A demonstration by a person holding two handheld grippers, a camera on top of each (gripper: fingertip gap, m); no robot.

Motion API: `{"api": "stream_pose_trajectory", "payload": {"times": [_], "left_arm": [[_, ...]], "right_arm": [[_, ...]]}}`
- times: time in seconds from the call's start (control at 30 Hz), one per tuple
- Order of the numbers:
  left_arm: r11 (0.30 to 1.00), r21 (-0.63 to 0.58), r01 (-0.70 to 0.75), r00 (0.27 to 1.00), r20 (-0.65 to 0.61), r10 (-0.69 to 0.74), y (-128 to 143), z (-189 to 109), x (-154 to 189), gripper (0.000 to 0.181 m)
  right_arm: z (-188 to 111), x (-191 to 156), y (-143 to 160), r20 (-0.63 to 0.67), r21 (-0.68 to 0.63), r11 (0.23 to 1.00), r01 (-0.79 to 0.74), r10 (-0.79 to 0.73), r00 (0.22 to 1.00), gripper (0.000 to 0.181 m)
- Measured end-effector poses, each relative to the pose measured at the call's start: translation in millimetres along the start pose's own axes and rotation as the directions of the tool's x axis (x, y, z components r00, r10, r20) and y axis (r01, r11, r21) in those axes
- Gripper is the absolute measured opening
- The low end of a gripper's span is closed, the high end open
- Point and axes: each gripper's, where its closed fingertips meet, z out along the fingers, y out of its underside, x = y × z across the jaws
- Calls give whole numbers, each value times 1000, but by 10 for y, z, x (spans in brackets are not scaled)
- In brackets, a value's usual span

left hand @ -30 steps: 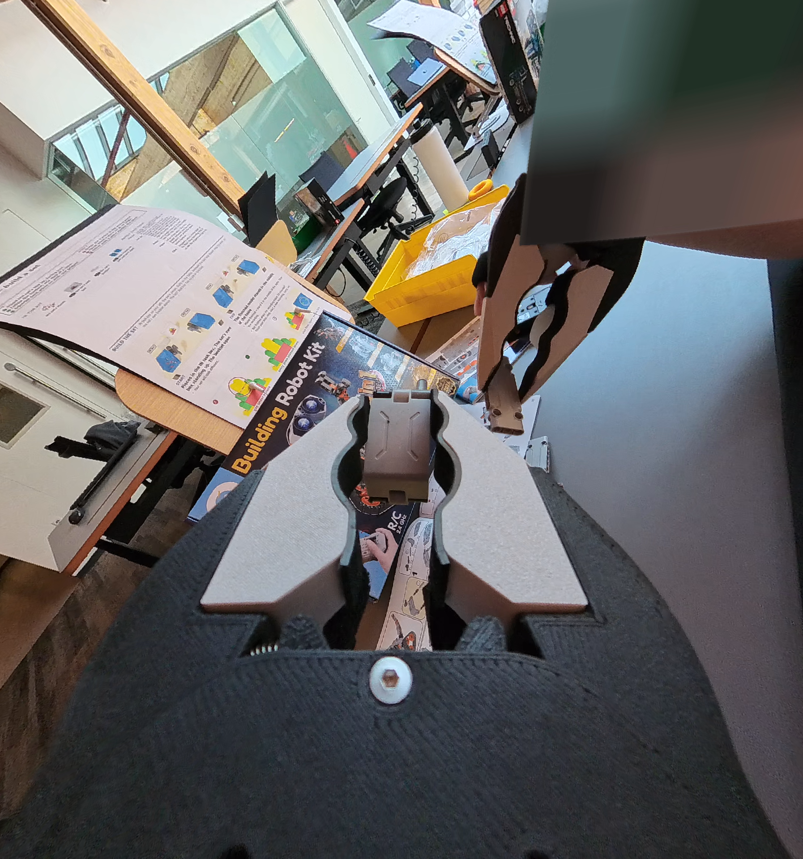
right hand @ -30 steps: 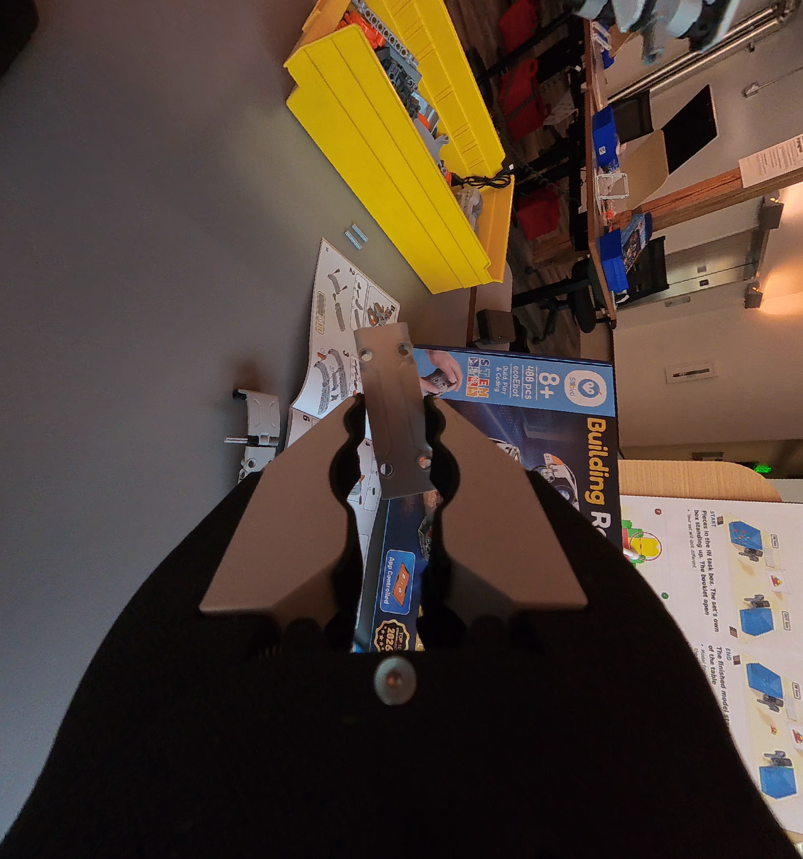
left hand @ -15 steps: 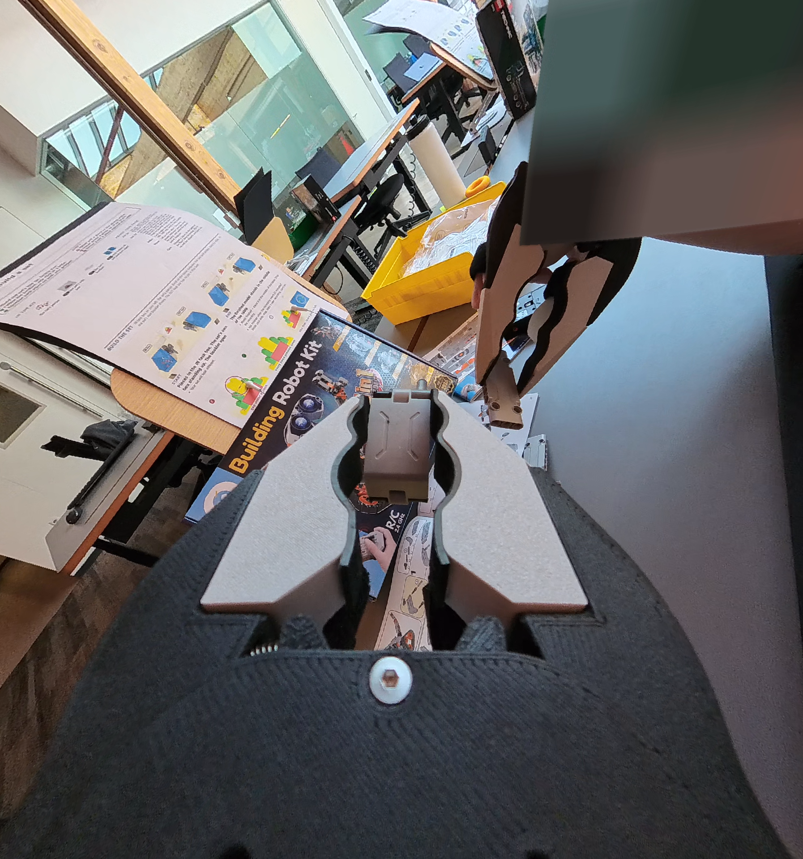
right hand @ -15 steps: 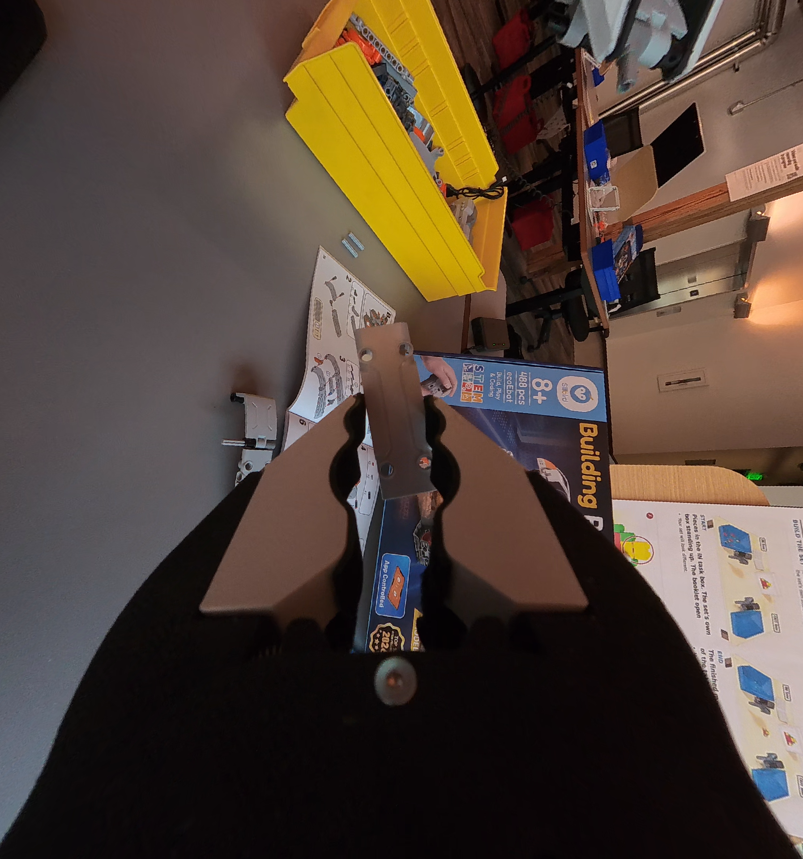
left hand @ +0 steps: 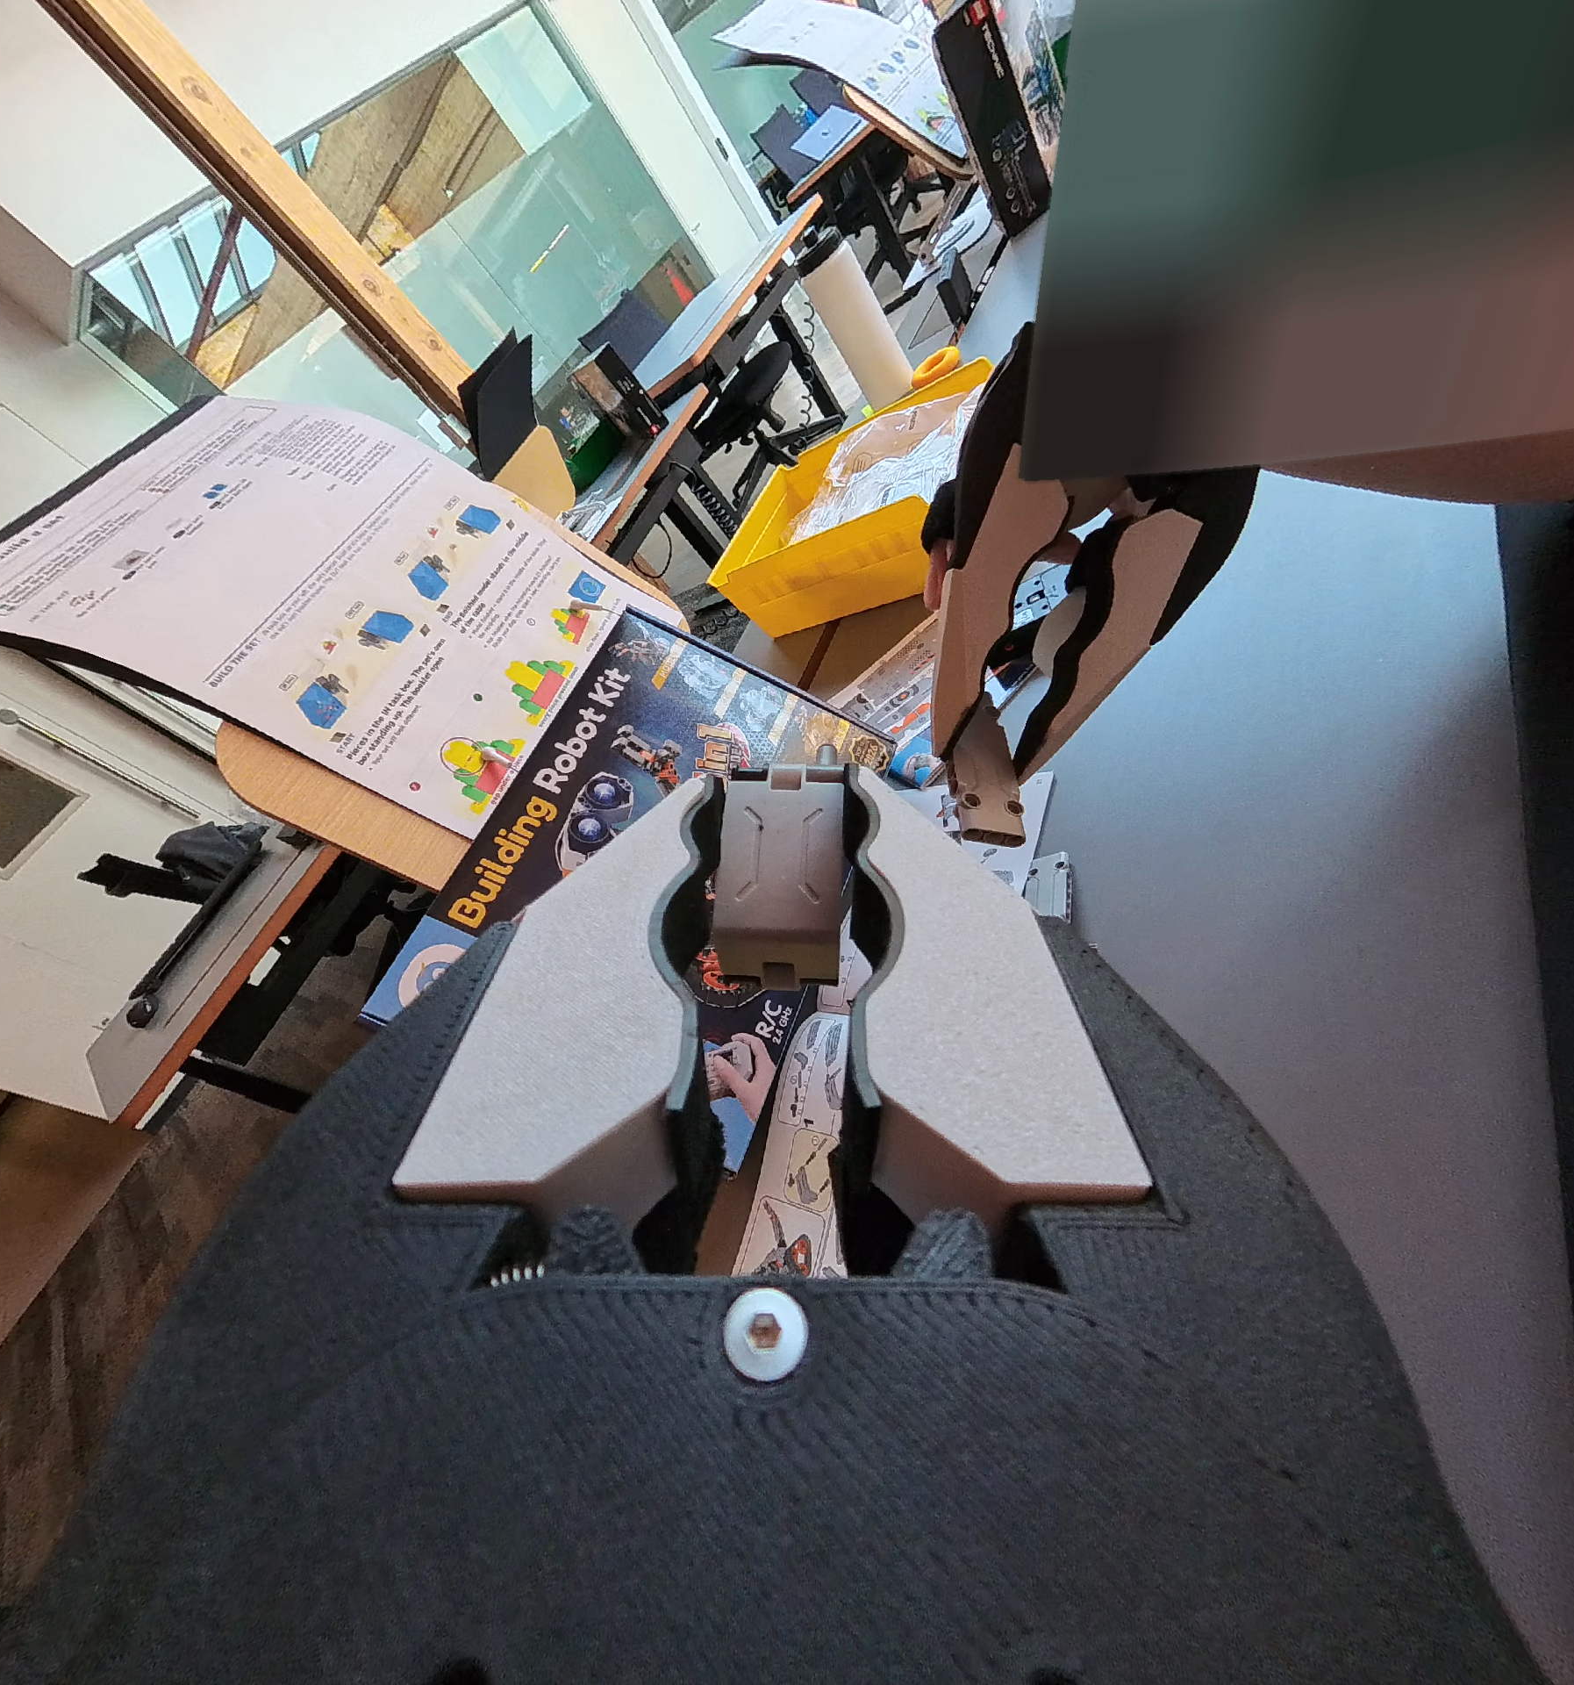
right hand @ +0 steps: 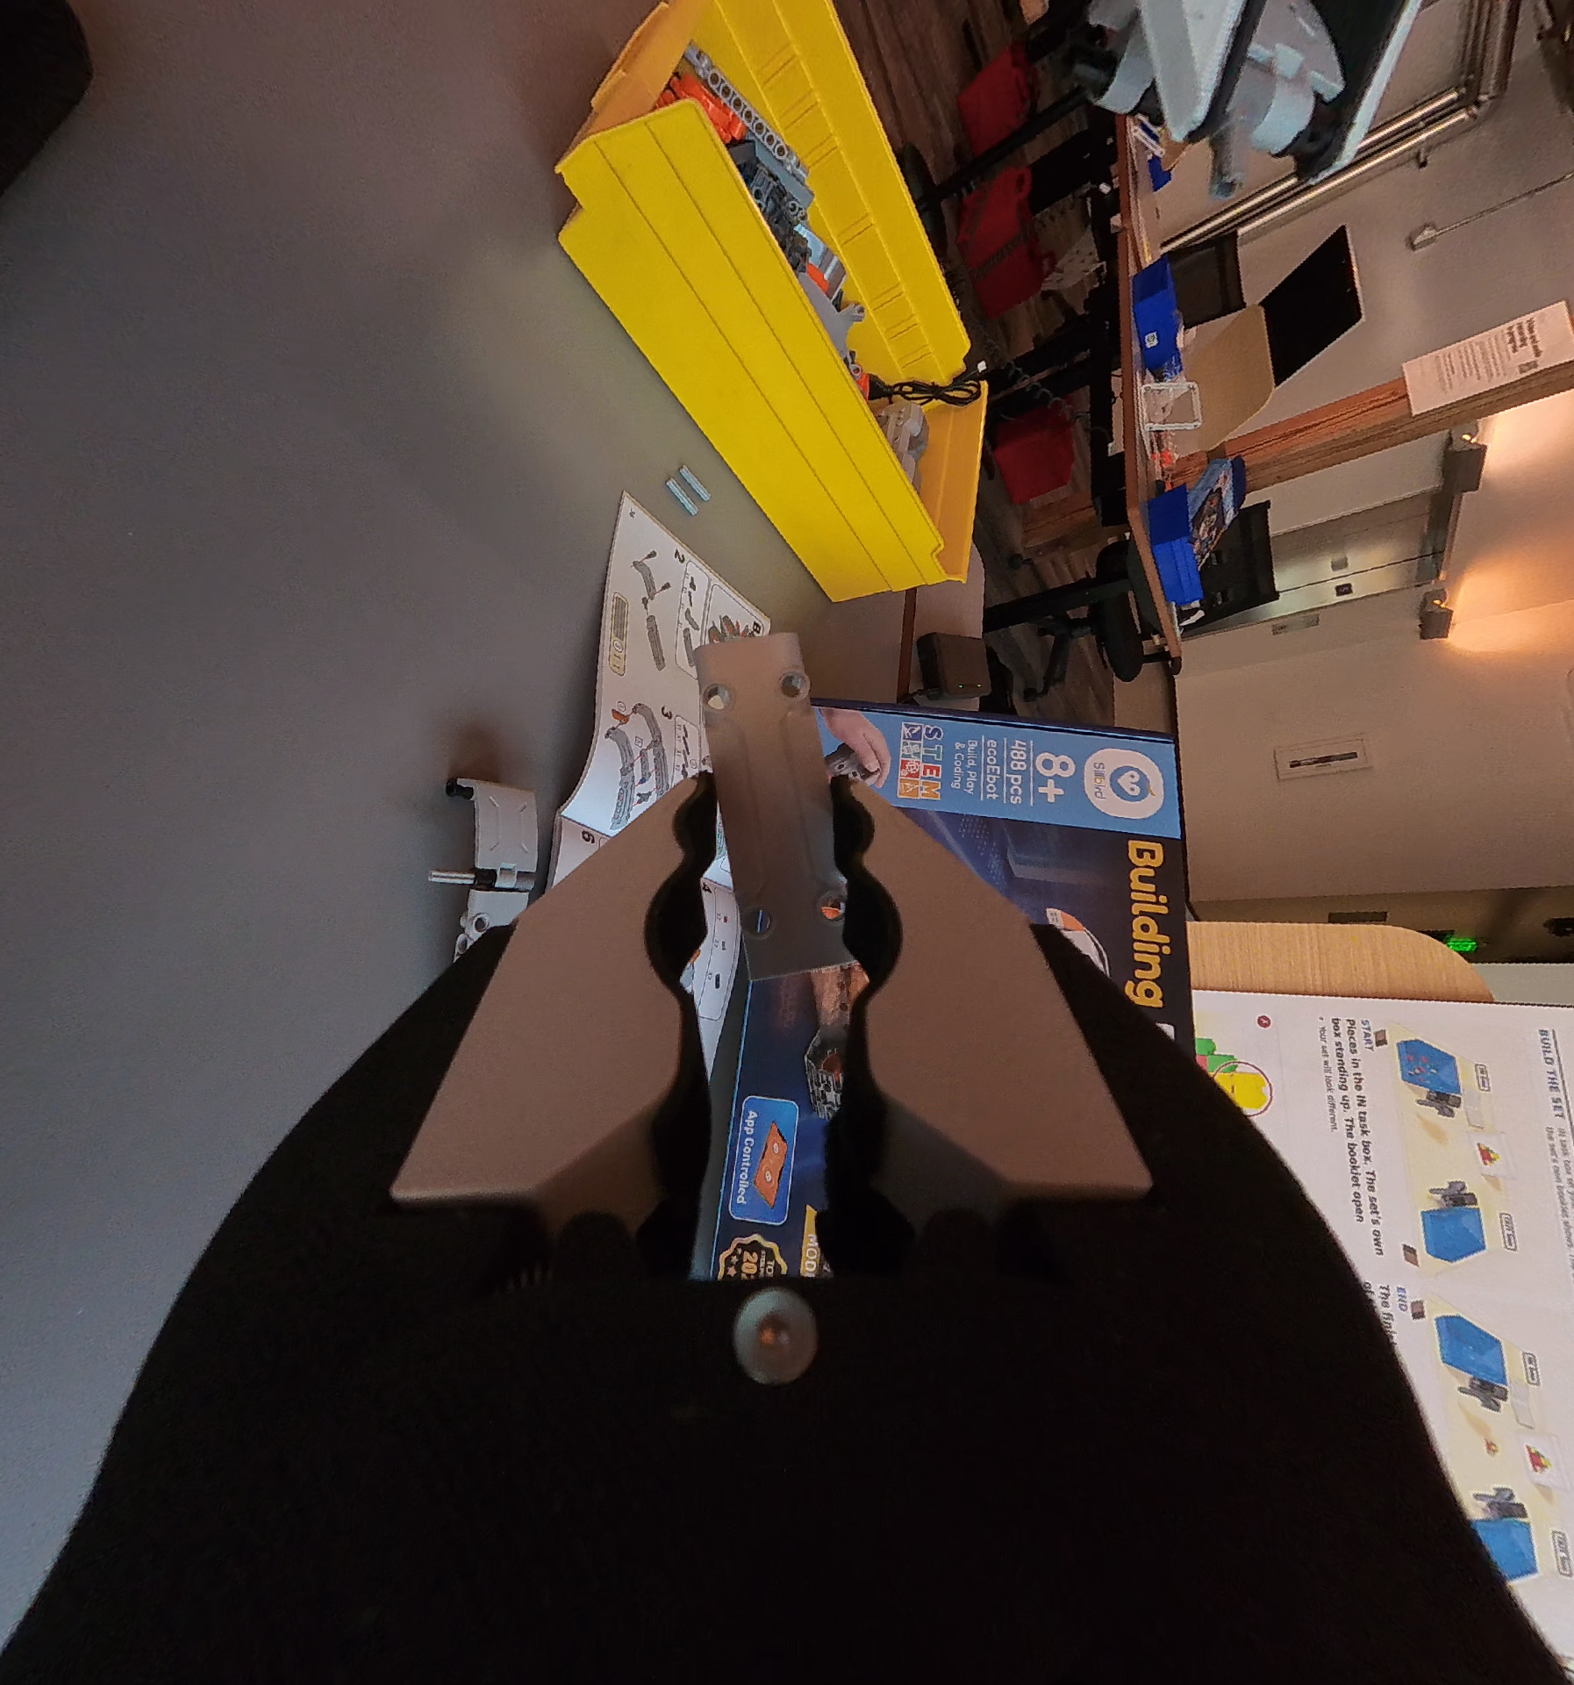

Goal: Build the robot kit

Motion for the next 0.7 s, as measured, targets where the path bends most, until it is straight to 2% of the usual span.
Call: {"api": "stream_pose_trajectory", "payload": {"times": [0.27,0.4,0.5,0.7], "left_arm": [[1000,-6,5,1000,-7,-5,20,14,8,25],[1000,-25,8,999,-32,-9,57,82,41,25],[999,-33,0,998,-62,-2,48,183,90,25],[996,-77,-40,993,-116,30,55,396,214,25]], "right_arm": [[7,9,26,-2,-9,1000,-4,4,1000,24],[-40,140,128,-31,-17,995,-96,96,995,24],[-152,251,91,-38,41,983,-179,181,983,24],[-402,428,-239,-53,183,947,-263,277,960,23]]}}
